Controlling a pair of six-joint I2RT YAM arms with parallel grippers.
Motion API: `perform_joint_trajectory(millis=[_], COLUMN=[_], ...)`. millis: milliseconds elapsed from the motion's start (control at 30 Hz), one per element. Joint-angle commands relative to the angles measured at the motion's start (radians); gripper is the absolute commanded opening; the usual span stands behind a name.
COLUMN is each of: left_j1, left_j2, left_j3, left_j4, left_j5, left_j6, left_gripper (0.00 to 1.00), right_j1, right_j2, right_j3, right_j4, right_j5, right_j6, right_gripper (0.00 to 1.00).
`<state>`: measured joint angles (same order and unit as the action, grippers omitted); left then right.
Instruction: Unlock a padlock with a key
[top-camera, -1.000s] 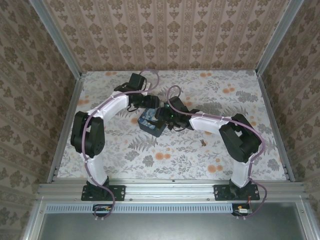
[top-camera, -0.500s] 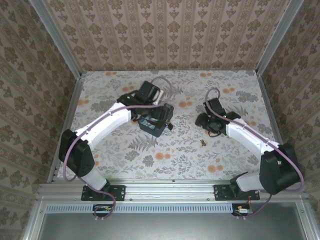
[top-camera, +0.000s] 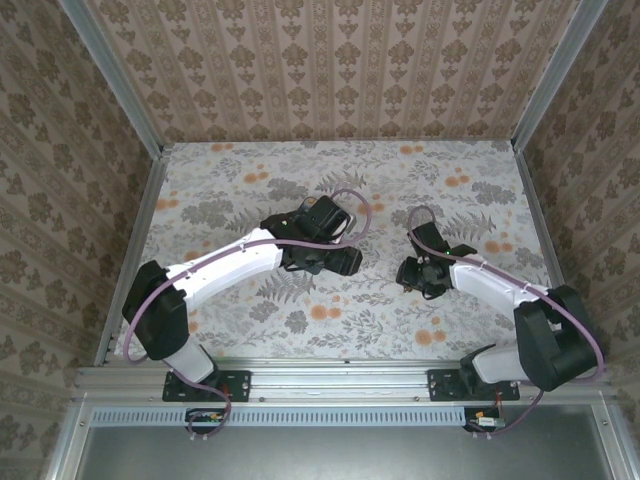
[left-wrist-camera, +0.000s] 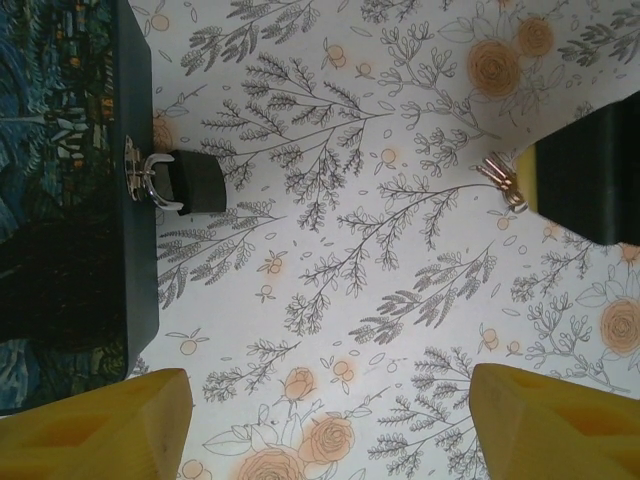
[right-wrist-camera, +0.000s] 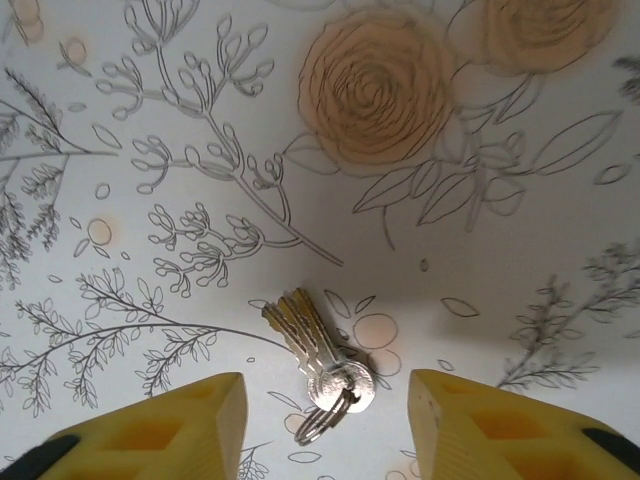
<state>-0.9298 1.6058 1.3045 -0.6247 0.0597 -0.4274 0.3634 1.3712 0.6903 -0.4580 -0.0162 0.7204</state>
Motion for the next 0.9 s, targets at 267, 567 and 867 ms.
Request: perform_joint_trajectory(millis=[267,567,867], left_j1=[-0.008,-0.007,-0.008], left_j2=[-0.005,0.011,0.039], left_j3=[0.003,0.022,0.024], left_j4=[0.018,0.027,0.038], left_j5=[-0.001,0.001,0.065], left_j6=[-0.017,-0.001,-0.008], left_gripper=[0.74,0.74,0.74], right_j1=[-0.003,-0.002,-0.003], right_j2=[0.098,0.125,-0.009], right_j3=[-0.027,-0.049,-0.042], right_j4=[0.033,0.080,0.083], right_j5=[-0.018,-0.052,-0.093], right_j6=[-0.010,-0.023,-0.164], right_gripper=[0.33,0.16,0.00])
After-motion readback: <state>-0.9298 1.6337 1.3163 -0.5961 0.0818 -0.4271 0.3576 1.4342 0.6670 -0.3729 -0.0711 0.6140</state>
